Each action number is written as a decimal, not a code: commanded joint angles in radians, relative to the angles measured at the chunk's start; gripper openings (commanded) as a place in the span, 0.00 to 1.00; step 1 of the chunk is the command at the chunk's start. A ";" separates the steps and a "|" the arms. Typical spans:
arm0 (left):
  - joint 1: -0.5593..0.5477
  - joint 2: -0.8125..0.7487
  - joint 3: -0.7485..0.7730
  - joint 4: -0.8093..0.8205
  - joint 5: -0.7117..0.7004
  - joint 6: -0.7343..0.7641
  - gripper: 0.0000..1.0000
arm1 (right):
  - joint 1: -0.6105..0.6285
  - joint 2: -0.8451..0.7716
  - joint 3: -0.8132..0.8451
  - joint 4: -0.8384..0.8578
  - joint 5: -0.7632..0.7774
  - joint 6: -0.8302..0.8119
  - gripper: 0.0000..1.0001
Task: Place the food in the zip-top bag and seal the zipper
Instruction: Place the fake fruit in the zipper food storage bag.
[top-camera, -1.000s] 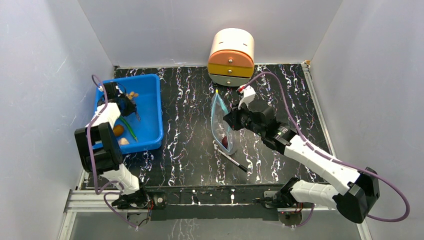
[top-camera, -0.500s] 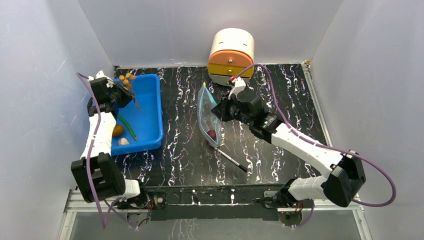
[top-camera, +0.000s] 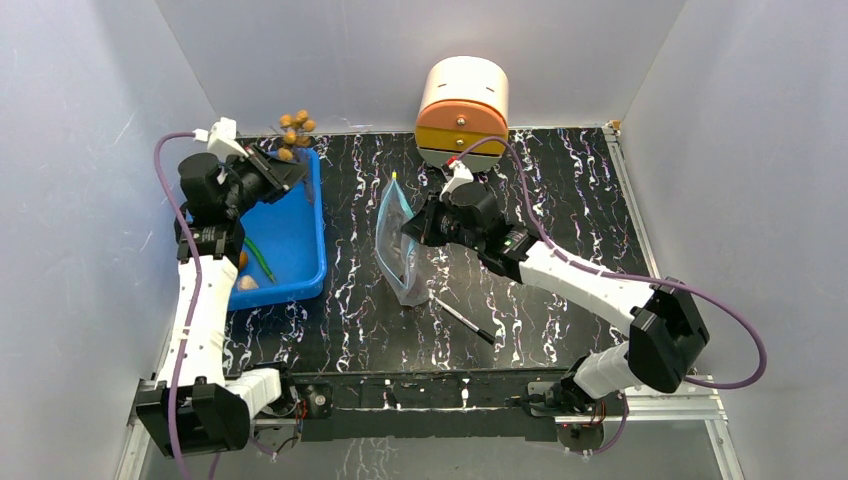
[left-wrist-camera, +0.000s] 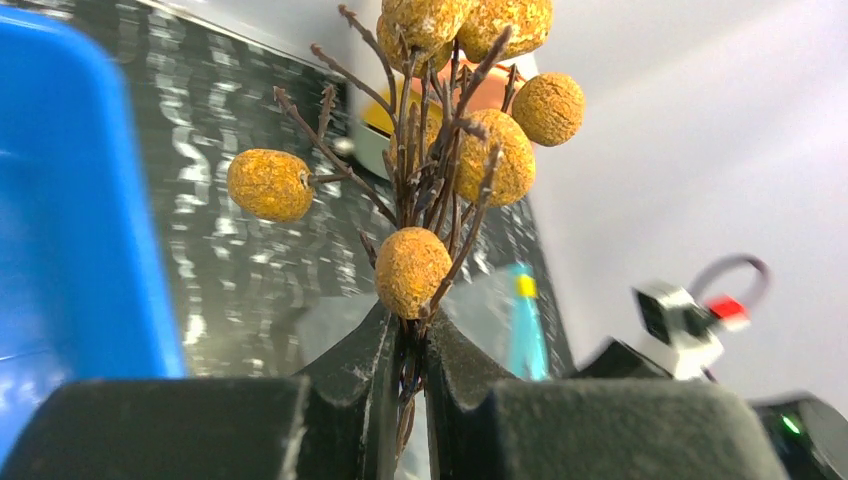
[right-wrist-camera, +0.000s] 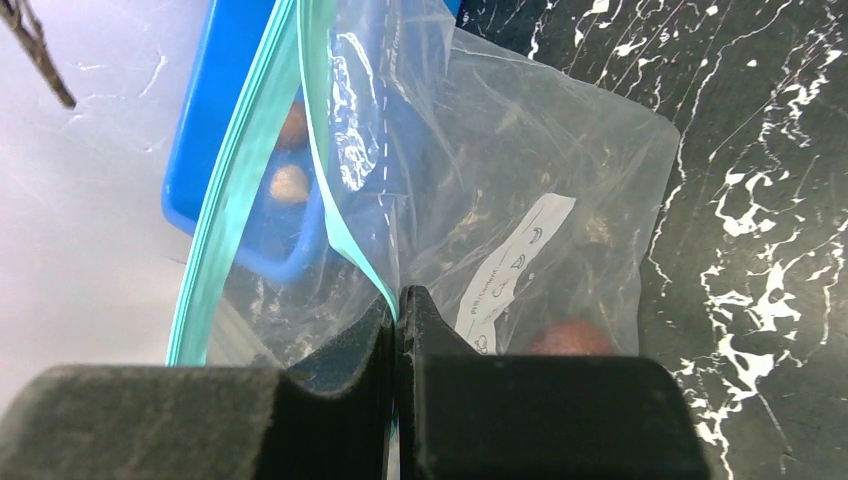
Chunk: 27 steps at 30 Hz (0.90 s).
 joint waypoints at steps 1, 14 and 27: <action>-0.109 -0.024 0.033 0.076 0.168 -0.071 0.08 | 0.009 0.011 0.070 0.060 -0.001 0.114 0.00; -0.364 -0.048 -0.139 0.507 0.237 -0.205 0.09 | 0.027 0.051 0.061 0.122 -0.025 0.216 0.00; -0.460 -0.081 -0.390 0.749 0.181 -0.071 0.12 | 0.032 0.024 0.069 0.149 -0.021 0.265 0.00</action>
